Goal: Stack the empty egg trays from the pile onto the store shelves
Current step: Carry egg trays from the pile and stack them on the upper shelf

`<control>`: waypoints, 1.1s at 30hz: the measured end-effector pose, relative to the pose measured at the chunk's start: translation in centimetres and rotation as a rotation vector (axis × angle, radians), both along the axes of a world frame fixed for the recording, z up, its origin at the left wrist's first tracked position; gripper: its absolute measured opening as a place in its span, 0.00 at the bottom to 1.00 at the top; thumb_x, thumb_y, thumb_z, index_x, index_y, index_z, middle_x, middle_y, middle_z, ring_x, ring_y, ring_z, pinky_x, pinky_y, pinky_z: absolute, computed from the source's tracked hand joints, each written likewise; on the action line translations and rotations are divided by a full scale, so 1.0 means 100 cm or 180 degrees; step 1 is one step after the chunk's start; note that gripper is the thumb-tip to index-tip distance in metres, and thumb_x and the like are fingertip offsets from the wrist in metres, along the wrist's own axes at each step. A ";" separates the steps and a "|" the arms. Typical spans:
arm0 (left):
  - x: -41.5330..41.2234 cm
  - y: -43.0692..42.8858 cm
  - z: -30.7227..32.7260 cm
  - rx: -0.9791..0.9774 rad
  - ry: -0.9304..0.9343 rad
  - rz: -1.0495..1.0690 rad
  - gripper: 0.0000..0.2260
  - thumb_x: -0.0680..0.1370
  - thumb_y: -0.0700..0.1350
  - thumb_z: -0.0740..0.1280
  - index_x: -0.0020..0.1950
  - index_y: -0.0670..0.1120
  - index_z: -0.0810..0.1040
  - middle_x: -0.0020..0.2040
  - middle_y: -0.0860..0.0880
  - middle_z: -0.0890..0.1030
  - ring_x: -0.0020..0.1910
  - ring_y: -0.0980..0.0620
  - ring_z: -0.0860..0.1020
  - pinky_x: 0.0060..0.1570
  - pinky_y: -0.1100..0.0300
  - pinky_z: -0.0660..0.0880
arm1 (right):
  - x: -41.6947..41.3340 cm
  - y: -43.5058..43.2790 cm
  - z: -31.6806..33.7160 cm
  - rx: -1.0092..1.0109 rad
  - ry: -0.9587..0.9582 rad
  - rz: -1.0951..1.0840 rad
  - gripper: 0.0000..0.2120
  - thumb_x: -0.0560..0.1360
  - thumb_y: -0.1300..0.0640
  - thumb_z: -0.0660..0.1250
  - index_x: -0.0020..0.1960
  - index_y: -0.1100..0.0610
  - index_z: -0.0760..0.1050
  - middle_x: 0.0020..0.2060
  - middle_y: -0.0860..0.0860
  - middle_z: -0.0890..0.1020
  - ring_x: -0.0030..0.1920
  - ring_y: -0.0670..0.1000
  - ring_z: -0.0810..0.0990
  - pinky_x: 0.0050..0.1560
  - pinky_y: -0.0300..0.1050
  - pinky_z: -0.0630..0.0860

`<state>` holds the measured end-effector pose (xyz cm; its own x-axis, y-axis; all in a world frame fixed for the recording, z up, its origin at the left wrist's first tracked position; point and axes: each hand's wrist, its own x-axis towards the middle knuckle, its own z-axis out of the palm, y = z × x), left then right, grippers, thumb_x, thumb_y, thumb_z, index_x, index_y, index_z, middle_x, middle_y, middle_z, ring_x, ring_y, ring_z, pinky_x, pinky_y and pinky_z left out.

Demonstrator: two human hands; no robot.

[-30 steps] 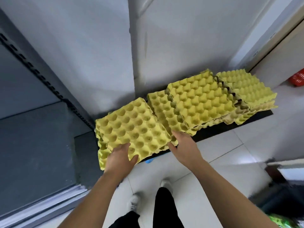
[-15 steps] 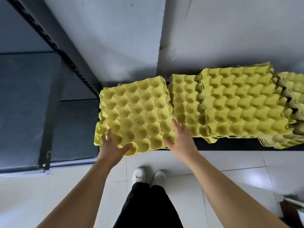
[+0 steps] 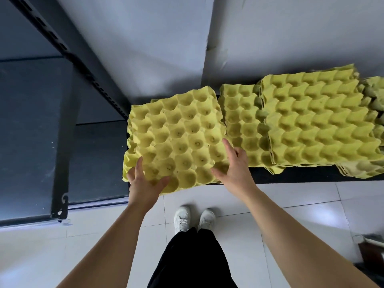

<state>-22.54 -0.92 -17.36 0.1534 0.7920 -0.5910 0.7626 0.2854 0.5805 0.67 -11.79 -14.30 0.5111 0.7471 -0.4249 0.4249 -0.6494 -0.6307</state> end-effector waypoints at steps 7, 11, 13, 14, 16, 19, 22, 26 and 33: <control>-0.002 -0.002 0.042 0.0504 -0.0230 -0.0079 0.47 0.65 0.64 0.76 0.77 0.62 0.53 0.73 0.61 0.53 0.70 0.47 0.67 0.64 0.48 0.70 | 0.000 -0.011 0.034 0.0511 -0.0071 -0.0285 0.40 0.72 0.44 0.70 0.76 0.40 0.51 0.68 0.56 0.61 0.71 0.56 0.59 0.65 0.47 0.62; 0.007 -0.004 0.084 0.0849 -0.0375 -0.0259 0.49 0.63 0.63 0.78 0.76 0.61 0.54 0.73 0.60 0.55 0.71 0.48 0.64 0.66 0.44 0.69 | 0.002 -0.025 0.069 0.0695 -0.0080 -0.0442 0.38 0.73 0.42 0.68 0.76 0.39 0.50 0.70 0.56 0.60 0.72 0.55 0.58 0.65 0.44 0.59; 0.012 -0.007 0.109 0.1037 -0.0405 -0.0332 0.49 0.63 0.64 0.77 0.77 0.60 0.53 0.74 0.59 0.56 0.70 0.47 0.66 0.65 0.43 0.70 | 0.004 -0.031 0.089 0.0742 -0.0142 -0.0463 0.37 0.74 0.40 0.65 0.76 0.40 0.50 0.71 0.55 0.58 0.73 0.54 0.55 0.64 0.42 0.56; 0.014 -0.010 0.121 0.1126 -0.0432 -0.0358 0.49 0.63 0.64 0.77 0.77 0.59 0.53 0.74 0.58 0.56 0.70 0.46 0.66 0.66 0.43 0.69 | 0.005 -0.033 0.100 0.0778 -0.0177 -0.0467 0.36 0.74 0.39 0.64 0.77 0.41 0.50 0.72 0.55 0.58 0.74 0.53 0.54 0.65 0.41 0.55; 0.016 -0.016 0.146 0.1301 -0.0521 -0.0384 0.49 0.63 0.64 0.76 0.77 0.58 0.54 0.74 0.56 0.57 0.70 0.46 0.66 0.67 0.44 0.68 | 0.005 -0.040 0.125 0.0885 -0.0221 -0.0463 0.36 0.75 0.38 0.62 0.77 0.42 0.49 0.72 0.55 0.58 0.74 0.53 0.54 0.66 0.42 0.54; 0.015 -0.032 0.187 0.1563 -0.0593 -0.0351 0.48 0.63 0.65 0.76 0.77 0.58 0.56 0.74 0.57 0.59 0.69 0.46 0.67 0.67 0.44 0.69 | 0.004 -0.056 0.165 0.1068 -0.0257 -0.0402 0.41 0.70 0.32 0.60 0.77 0.41 0.48 0.72 0.54 0.57 0.74 0.52 0.53 0.66 0.45 0.53; 0.007 -0.058 0.230 0.1832 -0.0679 -0.0252 0.49 0.60 0.70 0.72 0.76 0.59 0.57 0.74 0.58 0.61 0.68 0.48 0.69 0.63 0.47 0.71 | -0.001 -0.078 0.209 0.1246 -0.0350 -0.0287 0.46 0.65 0.27 0.61 0.77 0.41 0.48 0.71 0.52 0.56 0.74 0.52 0.53 0.67 0.46 0.53; -0.014 -0.100 0.286 0.2238 -0.0966 -0.0162 0.50 0.57 0.73 0.68 0.76 0.58 0.60 0.73 0.57 0.63 0.67 0.56 0.68 0.59 0.56 0.70 | -0.014 -0.111 0.267 0.1577 -0.0654 -0.0189 0.50 0.61 0.27 0.62 0.77 0.43 0.51 0.63 0.48 0.60 0.71 0.50 0.57 0.65 0.44 0.53; -0.052 -0.146 0.389 0.2918 -0.1503 0.0004 0.49 0.56 0.72 0.69 0.75 0.58 0.64 0.67 0.65 0.64 0.61 0.71 0.63 0.51 0.75 0.61 | -0.049 -0.149 0.368 0.2200 -0.1114 -0.0214 0.46 0.65 0.27 0.64 0.76 0.46 0.56 0.69 0.55 0.64 0.71 0.53 0.62 0.66 0.46 0.60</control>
<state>-27.77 -15.51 21.53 0.2120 0.9084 0.3605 0.4005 -0.4172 0.8158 -4.19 -26.69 22.54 0.5833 0.7462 0.3208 0.6475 -0.1888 -0.7383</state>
